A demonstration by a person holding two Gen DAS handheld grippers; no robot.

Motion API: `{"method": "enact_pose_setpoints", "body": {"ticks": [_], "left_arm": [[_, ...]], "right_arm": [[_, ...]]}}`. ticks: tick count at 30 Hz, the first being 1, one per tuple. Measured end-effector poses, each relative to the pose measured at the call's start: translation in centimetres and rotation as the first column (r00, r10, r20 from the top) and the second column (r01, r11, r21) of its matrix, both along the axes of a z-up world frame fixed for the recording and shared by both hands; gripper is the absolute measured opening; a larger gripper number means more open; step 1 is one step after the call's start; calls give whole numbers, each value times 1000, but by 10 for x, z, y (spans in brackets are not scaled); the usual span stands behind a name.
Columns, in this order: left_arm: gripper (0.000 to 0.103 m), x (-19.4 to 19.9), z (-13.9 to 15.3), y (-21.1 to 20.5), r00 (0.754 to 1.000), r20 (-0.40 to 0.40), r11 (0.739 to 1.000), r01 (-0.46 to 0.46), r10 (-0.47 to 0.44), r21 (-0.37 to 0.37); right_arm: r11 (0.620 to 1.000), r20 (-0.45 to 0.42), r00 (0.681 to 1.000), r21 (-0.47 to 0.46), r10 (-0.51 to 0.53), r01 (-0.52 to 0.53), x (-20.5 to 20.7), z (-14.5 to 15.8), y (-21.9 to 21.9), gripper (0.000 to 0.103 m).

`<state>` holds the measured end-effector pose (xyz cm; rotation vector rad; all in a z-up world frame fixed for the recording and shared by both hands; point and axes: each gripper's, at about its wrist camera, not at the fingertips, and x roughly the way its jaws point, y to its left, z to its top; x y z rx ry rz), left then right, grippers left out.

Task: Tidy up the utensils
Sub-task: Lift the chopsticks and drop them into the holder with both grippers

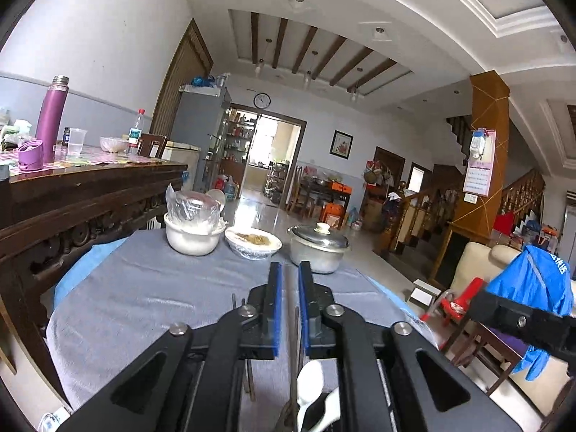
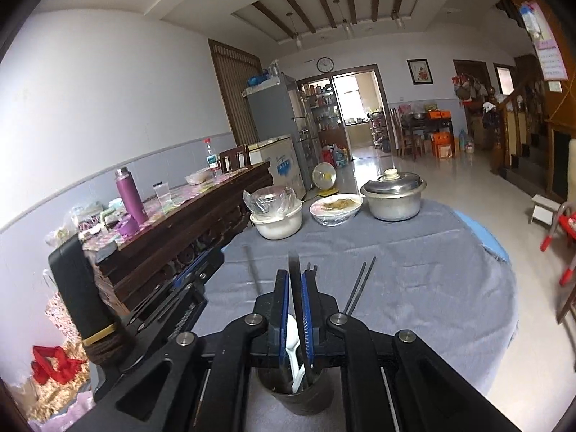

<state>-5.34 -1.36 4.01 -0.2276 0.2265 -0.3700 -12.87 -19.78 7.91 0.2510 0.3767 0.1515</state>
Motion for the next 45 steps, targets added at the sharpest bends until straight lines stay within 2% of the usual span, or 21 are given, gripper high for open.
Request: {"method": "enact_pose_setpoints", "body": {"ticks": [2, 3, 4, 6, 7, 10, 13, 18, 27, 40, 45], "left_arm": [[33, -8, 1, 3, 1000, -11, 1000, 0, 0, -1], [47, -13, 1, 4, 1000, -24, 1000, -3, 3, 7], [54, -15, 1, 5, 1000, -29, 1000, -6, 7, 15], [60, -25, 3, 2, 998, -44, 996, -33, 36, 78], [68, -26, 3, 1, 997, -60, 994, -34, 41, 109], [72, -34, 3, -1, 992, -119, 981, -25, 49, 191], [78, -40, 6, 2, 986, -147, 970, -44, 82, 241], [79, -45, 7, 15, 964, -210, 951, -96, 162, 293], [79, -37, -1, 41, 925, -257, 922, -185, 280, 340], [80, -21, -35, 57, 867, -360, 901, -196, 344, 388], [80, -16, -52, 58, 828, -430, 899, -181, 358, 400]], "right_arm": [[1000, 7, 1000, 16, -5, 5, -5, 1, -4, 18], [1000, 10, 1000, 25, -9, 8, -8, 2, -6, 24], [999, 15, 1000, 32, -13, 12, -10, 3, -7, 26], [999, 26, 999, 37, -21, 20, -16, 5, -10, 26], [999, 27, 999, 35, -22, 21, -17, 6, -10, 26], [999, 23, 999, 40, -25, 25, -23, 4, -13, 26], [998, 3, 1000, 48, -30, 30, -26, 0, -18, 26], [998, -41, 998, 53, -44, 46, -28, -13, -22, 36], [997, -99, 994, 53, -44, 49, -18, -32, -16, 36], [997, -226, 974, 61, -22, 36, -7, -72, -12, 36], [996, -266, 964, 75, -16, 38, -7, -90, -15, 36]]}}
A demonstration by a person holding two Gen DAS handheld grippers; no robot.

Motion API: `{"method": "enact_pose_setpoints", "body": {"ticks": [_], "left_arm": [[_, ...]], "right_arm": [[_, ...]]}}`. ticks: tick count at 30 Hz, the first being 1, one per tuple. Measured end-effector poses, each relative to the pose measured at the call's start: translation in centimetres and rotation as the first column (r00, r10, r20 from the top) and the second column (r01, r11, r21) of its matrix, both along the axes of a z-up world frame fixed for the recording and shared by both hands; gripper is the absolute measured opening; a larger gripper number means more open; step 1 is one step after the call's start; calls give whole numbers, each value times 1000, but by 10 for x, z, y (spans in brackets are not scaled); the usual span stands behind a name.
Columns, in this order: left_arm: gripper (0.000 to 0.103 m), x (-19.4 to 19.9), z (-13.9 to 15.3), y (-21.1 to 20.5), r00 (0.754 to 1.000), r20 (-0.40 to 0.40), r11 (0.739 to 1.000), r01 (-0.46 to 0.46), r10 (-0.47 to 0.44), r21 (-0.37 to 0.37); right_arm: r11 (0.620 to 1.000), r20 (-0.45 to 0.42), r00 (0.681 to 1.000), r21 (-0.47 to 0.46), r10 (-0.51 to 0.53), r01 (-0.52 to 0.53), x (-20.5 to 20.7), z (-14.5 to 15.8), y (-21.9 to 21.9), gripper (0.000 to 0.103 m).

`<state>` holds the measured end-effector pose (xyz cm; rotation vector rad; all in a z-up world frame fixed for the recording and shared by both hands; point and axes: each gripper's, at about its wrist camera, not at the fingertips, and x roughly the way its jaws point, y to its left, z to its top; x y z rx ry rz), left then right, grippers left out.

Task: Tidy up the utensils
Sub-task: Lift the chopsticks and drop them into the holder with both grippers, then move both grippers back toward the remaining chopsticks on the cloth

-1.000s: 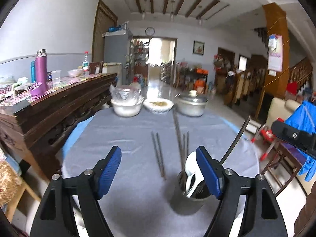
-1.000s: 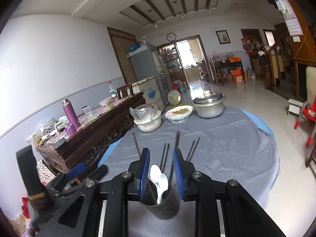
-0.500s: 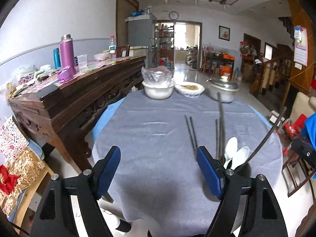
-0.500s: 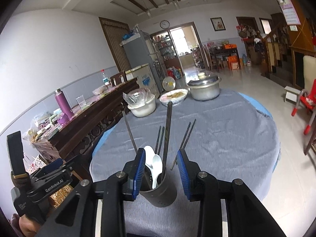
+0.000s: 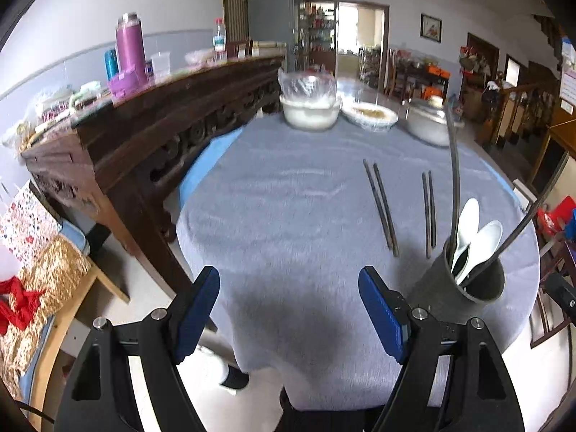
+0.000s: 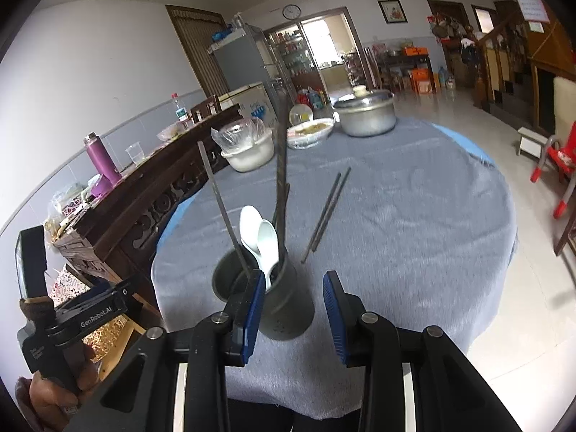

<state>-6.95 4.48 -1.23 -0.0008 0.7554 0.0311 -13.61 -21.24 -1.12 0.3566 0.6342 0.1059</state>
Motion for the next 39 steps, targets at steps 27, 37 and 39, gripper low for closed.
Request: {"method": "enact_pose_setpoints", "body": {"ticks": [27, 37, 39], "left_arm": [[80, 40, -72, 18, 976, -219, 999, 6, -13, -32], [80, 75, -91, 11, 959, -284, 1000, 17, -15, 5], [80, 84, -92, 8, 957, -288, 1000, 26, -21, 11]], "right_arm": [[997, -169, 983, 8, -77, 80, 59, -45, -17, 36], [984, -227, 963, 67, -146, 164, 88, -68, -56, 36], [982, -237, 960, 79, -150, 173, 96, -72, -61, 36]]}}
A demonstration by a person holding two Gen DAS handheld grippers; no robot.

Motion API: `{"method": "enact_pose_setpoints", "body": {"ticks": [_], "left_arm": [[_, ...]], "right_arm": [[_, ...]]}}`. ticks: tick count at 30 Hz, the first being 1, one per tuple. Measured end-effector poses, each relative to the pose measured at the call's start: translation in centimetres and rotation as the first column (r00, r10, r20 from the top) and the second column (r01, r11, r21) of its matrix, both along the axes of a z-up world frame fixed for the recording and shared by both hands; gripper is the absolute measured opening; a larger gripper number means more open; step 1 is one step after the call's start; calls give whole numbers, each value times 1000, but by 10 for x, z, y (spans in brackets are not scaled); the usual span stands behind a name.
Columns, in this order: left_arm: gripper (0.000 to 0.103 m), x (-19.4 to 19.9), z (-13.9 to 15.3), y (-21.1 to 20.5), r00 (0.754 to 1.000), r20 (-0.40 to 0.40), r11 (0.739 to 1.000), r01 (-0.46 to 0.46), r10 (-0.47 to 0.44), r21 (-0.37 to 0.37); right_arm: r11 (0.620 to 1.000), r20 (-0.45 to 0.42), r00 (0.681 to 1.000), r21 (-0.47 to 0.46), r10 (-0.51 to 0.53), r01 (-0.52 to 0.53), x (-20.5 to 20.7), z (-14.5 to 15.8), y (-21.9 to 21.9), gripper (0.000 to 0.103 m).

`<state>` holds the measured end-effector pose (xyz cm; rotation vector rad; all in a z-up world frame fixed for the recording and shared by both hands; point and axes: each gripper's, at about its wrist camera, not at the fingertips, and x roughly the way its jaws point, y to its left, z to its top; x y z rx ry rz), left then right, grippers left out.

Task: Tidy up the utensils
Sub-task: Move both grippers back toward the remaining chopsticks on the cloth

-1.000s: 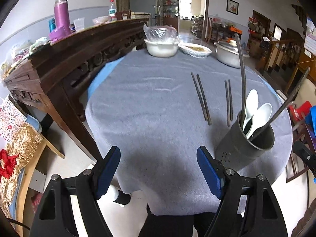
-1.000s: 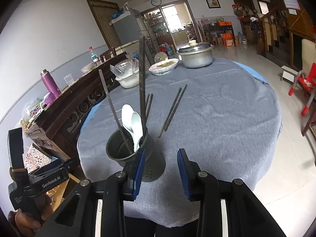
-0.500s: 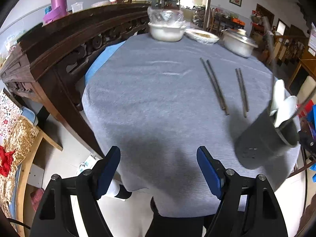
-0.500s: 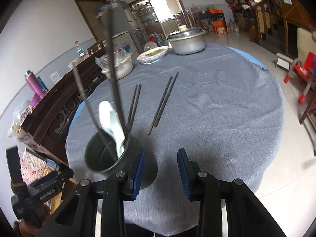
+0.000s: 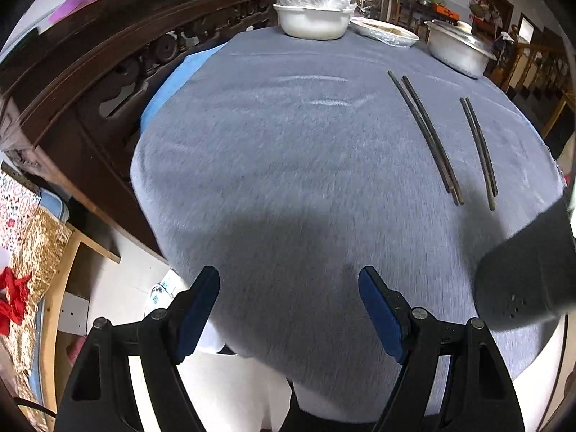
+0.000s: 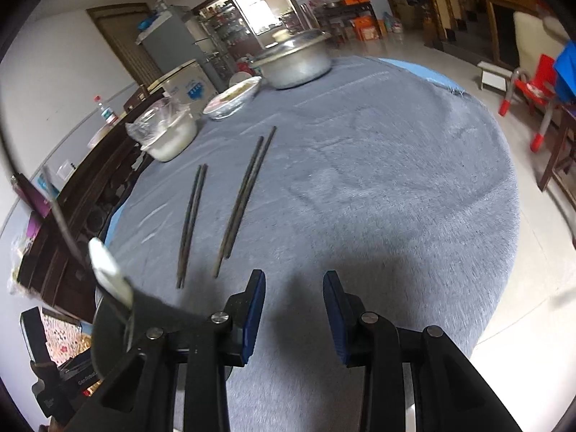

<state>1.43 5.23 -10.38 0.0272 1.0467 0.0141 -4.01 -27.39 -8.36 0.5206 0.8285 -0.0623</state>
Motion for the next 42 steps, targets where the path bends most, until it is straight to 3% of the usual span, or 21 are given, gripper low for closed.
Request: {"method": "enact_pose_setpoints", "body": {"ticks": [9, 22, 27, 34, 42], "left_arm": [[80, 40, -1, -14, 999, -7, 999, 31, -31, 26], [80, 109, 26, -40, 993, 77, 995, 82, -86, 56], [80, 133, 22, -52, 991, 50, 991, 124, -127, 53], [80, 171, 17, -61, 990, 16, 988, 138, -140, 64], [80, 236, 13, -74, 973, -100, 978, 200, -206, -61]], "right_arm": [[999, 0, 1000, 51, 2, -2, 46, -7, -12, 36], [994, 45, 997, 80, 65, -69, 134, 10, -10, 36], [993, 34, 995, 70, 92, -94, 161, 8, -7, 36], [992, -57, 993, 81, 104, -99, 212, -8, -13, 36], [993, -150, 985, 98, 84, -70, 269, -19, -23, 35]]}}
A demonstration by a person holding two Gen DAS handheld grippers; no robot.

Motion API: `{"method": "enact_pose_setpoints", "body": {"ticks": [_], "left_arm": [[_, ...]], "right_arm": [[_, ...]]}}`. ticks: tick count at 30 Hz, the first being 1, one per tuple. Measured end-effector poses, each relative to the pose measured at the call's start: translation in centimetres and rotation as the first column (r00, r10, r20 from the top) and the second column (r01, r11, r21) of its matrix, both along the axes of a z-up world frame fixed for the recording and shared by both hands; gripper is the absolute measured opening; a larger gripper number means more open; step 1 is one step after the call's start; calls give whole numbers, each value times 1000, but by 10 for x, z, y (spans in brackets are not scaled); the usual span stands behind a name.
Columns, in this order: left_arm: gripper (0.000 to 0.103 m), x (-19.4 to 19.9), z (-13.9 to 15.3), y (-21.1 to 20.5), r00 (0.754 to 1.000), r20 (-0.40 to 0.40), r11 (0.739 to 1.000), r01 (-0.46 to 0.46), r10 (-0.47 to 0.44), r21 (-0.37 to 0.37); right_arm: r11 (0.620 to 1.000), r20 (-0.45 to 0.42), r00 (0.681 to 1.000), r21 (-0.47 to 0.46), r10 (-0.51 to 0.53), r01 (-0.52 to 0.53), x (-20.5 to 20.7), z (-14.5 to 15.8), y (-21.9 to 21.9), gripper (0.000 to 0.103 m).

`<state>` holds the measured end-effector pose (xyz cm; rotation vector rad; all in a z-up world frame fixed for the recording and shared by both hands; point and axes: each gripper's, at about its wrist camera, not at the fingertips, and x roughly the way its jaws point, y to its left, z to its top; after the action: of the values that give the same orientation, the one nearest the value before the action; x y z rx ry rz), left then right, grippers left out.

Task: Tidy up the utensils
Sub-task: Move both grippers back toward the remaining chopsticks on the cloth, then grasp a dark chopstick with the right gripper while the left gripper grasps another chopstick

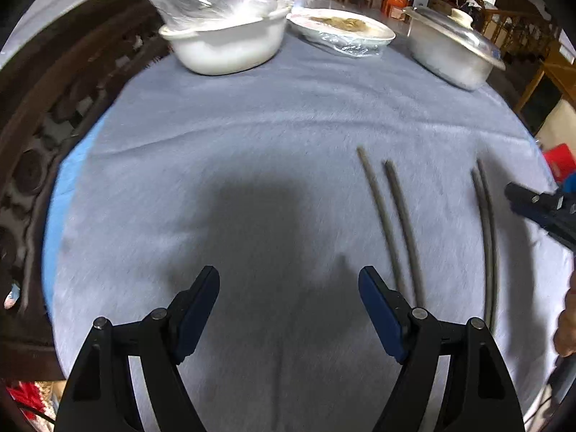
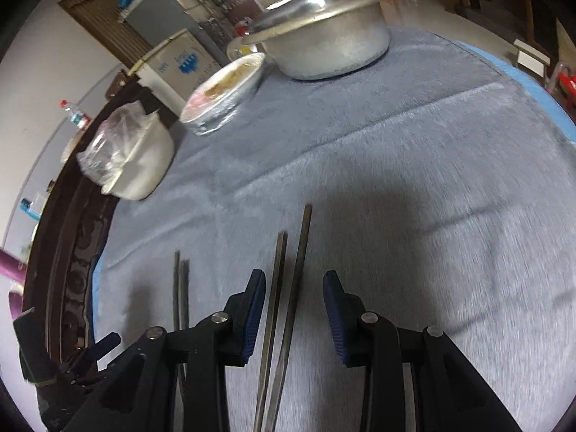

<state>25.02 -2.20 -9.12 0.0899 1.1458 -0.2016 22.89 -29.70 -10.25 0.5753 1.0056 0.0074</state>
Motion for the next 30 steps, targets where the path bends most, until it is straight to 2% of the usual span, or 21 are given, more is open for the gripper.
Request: {"method": "enact_pose_setpoints", "body": {"ticks": [8, 12, 14, 16, 20, 26, 30], "left_arm": [[77, 58, 2, -22, 997, -81, 996, 1, -8, -91], [59, 77, -2, -34, 989, -145, 994, 13, -28, -106], [58, 87, -8, -39, 982, -187, 994, -6, -14, -105], [50, 95, -13, -42, 974, -228, 994, -32, 7, -106], [49, 103, -15, -49, 968, -249, 993, -44, 15, -110], [48, 108, -18, -64, 964, -263, 997, -42, 25, -59], [34, 107, -20, -78, 965, -263, 1000, -6, 12, 24]], "right_arm": [[999, -109, 994, -34, -33, 30, 45, -12, -6, 33], [998, -131, 991, -62, -28, 20, 57, -13, -5, 29], [996, -151, 988, -90, -13, -1, 63, -13, 0, 25], [989, -170, 985, -143, 0, -25, 68, -12, 7, 21], [975, -197, 980, -214, 15, -58, 75, -12, 17, 16], [945, -202, 979, -313, 34, -98, 75, -12, 27, 12], [939, -200, 979, -328, 41, -107, 76, -13, 29, 12]]}}
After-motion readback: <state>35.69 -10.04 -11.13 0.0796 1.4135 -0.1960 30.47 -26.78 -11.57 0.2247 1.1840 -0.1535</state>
